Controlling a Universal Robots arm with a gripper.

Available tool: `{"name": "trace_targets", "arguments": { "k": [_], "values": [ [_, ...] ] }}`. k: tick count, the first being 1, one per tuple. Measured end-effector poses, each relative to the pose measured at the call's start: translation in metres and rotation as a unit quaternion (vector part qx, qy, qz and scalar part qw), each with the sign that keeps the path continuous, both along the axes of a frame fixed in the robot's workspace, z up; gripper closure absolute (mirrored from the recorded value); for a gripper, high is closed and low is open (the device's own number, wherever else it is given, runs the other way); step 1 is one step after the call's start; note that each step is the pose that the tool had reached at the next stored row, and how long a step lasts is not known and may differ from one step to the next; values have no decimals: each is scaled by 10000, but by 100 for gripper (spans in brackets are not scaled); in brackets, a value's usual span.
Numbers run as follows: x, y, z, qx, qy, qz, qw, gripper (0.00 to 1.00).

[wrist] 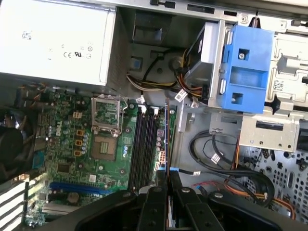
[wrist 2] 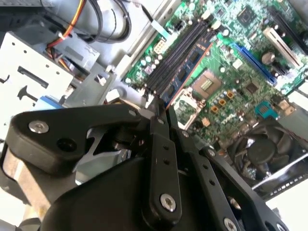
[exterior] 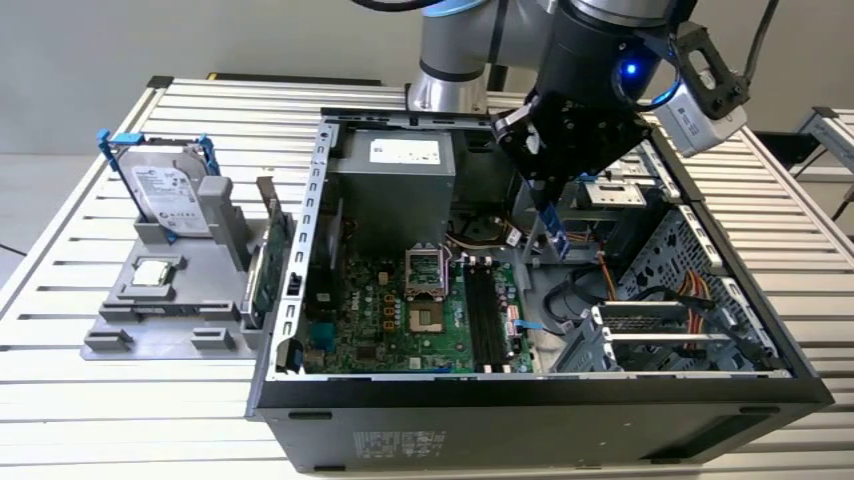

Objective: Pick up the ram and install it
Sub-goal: 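Insert the ram into the slot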

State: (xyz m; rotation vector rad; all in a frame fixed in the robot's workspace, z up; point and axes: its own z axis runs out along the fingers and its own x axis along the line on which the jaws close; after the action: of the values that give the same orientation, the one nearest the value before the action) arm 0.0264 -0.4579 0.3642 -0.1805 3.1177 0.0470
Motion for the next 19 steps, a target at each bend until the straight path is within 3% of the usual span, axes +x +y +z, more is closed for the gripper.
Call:
{"name": "trace_targets", "arguments": {
  "k": [19],
  "values": [
    [1,0,-346,0,0,1,10000,100]
  ]
}}
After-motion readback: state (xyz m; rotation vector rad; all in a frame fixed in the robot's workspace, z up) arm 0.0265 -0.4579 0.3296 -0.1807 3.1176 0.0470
